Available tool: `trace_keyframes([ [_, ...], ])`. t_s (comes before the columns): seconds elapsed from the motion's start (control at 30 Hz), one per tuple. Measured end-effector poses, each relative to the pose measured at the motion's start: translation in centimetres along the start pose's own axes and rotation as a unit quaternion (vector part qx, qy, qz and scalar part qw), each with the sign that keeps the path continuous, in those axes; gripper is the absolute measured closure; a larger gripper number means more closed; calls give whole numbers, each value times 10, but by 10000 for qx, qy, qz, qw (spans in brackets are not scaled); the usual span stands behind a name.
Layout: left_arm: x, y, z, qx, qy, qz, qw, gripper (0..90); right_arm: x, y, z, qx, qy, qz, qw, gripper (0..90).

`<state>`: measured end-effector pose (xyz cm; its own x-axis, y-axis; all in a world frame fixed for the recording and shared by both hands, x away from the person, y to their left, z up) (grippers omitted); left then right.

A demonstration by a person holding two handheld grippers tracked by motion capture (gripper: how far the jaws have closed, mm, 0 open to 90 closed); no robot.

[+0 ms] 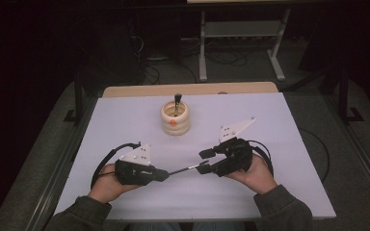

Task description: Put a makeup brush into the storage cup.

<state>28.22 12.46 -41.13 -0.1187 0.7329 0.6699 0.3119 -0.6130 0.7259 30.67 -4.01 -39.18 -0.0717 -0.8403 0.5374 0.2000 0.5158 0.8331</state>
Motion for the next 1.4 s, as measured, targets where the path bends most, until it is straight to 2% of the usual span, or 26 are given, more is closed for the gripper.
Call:
trace_keyframes([
  [0.2, 6, 4, 5, 104, 105, -258, 9996, 855, -4, -2, -4, -111, -63, -126, 9998, 414],
  [0.4, 8, 6, 7, 236, 74, -452, 9987, 854, -14, 1, -3, -264, 40, -323, 9991, 436],
  [0.43, 8, 7, 6, 236, 38, -498, 9985, 854, -20, 4, -1, -367, 248, -516, 9977, 468],
  [0.5, 8, 9, 6, 220, 33, -564, 9982, 854, -24, 7, 0, -475, 421, -665, 9958, 491],
  [0.6, 7, 10, 6, 251, 25, -583, 9980, 854, -28, 13, 1, -537, 620, -974, 9919, 582],
  [0.67, 7, 10, 6, 251, -8, -595, 9979, 854, -28, 17, 2, -552, 713, -1129, 9895, 711],
  [0.7, 7, 10, 6, 251, -8, -595, 9979, 854, -28, 17, 2, -552, 713, -1129, 9895, 711],
  [0.77, 7, 10, 5, 211, -4, -580, 9981, 853, -27, 19, 2, -501, 749, -1263, 9879, 823],
  [0.8, 6, 10, 5, 169, 13, -560, 9983, 852, -27, 20, 3, -583, 884, -1295, 9859, 836],
  [0.83, 5, 10, 5, 202, 1, -543, 9983, 849, -27, 20, 2, -580, 922, -1322, 9852, 842],
  [0.9, 3, 8, 5, 215, -51, -443, 9988, 838, -28, 21, 4, -524, 919, -1267, 9863, 846],
  [0.97, 0, 7, 4, 290, -73, -368, 9989, 748, -29, 21, 5, -479, 900, -1159, 9880, 846],
  [1.03, -3, 6, 4, 219, -64, -258, 9994, 733, -30, 21, 7, -382, 834, -987, 9909, 847],
  [1.07, -5, 6, 3, 194, -76, -203, 9996, 736, -31, 20, 7, -274, 707, -757, 9942, 847],
  [1.13, -7, 6, 2, 107, -32, -124, 9999, 758, -33, 21, 9, -105, 612, -497, 9968, 847],
  [1.2, -10, 5, 1, 121, -31, -48, 9999, 772, -34, 22, 11, 37, 543, -243, 9982, 847],
  [1.3, -12, 4, 0, 99, -43, 15, 9999, 796, -36, 25, 13, 167, 521, 4, 9985, 847],
  [1.4, -12, 5, 0, 94, -33, -6, 9999, 850, -36, 30, 14, 191, 542, -36, 9983, 846],
])
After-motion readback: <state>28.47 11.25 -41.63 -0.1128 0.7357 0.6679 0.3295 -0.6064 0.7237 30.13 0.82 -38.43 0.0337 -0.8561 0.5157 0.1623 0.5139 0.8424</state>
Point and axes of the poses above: each handheld gripper's, and its own axes: x roughly backward along the jaws, y roughly out of its top, z roughly to its left, the point moved 9 cm from there along -x, roughly forward along the jaws, and after that the axes turned 9 degrees about x, right-handed, at the moved point
